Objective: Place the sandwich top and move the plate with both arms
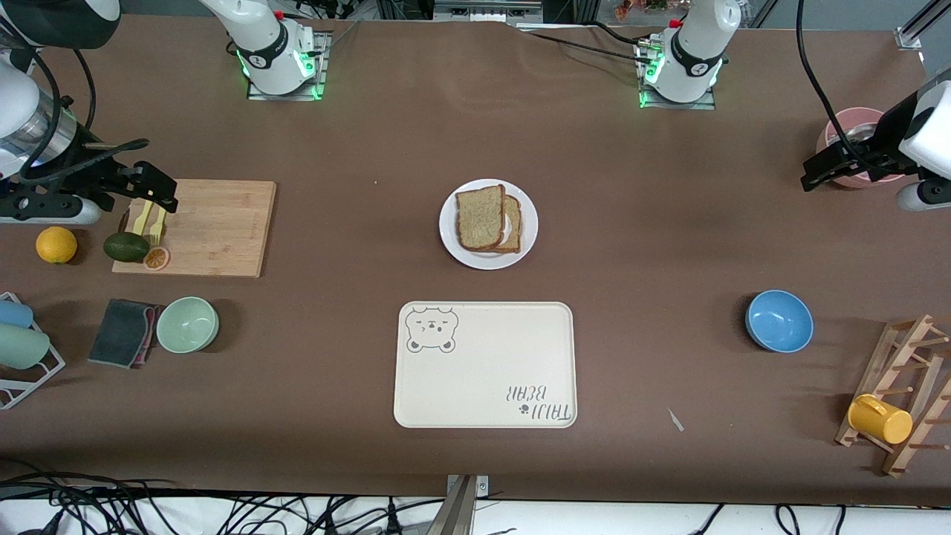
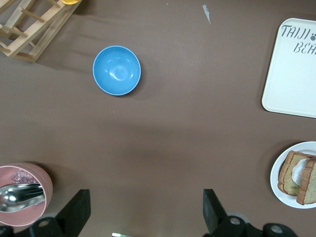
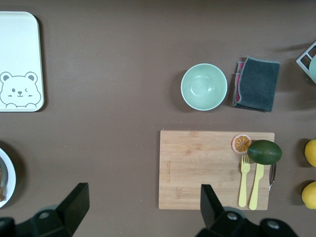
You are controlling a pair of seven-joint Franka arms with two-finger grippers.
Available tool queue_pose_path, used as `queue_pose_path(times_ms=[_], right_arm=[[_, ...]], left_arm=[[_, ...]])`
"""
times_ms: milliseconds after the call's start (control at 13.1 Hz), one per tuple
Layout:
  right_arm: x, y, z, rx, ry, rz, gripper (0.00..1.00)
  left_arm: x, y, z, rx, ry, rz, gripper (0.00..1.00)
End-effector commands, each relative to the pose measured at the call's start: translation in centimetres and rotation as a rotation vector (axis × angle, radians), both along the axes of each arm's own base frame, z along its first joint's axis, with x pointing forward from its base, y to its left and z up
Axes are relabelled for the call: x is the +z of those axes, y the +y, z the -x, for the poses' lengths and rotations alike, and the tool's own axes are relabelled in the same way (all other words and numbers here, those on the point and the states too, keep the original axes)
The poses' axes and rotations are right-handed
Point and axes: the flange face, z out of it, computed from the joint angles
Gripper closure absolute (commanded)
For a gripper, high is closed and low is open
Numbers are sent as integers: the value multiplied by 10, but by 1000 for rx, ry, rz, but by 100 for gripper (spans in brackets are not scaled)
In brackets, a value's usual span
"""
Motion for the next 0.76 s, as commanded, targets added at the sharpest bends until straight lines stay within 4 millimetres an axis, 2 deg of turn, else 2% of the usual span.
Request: queue_pose_path(times_ms=[0,535,688], right_arm=[[4,1,2,-9,1,1,1],[5,-3,3,-23,5,-12,1],[7,0,4,-68,1,-15,1]], left_arm=[[7,1,2,-1,0,-3,0],[8,-5,3,-16,-2,-4,0],[8,1,3,-7,-2,-5,0]])
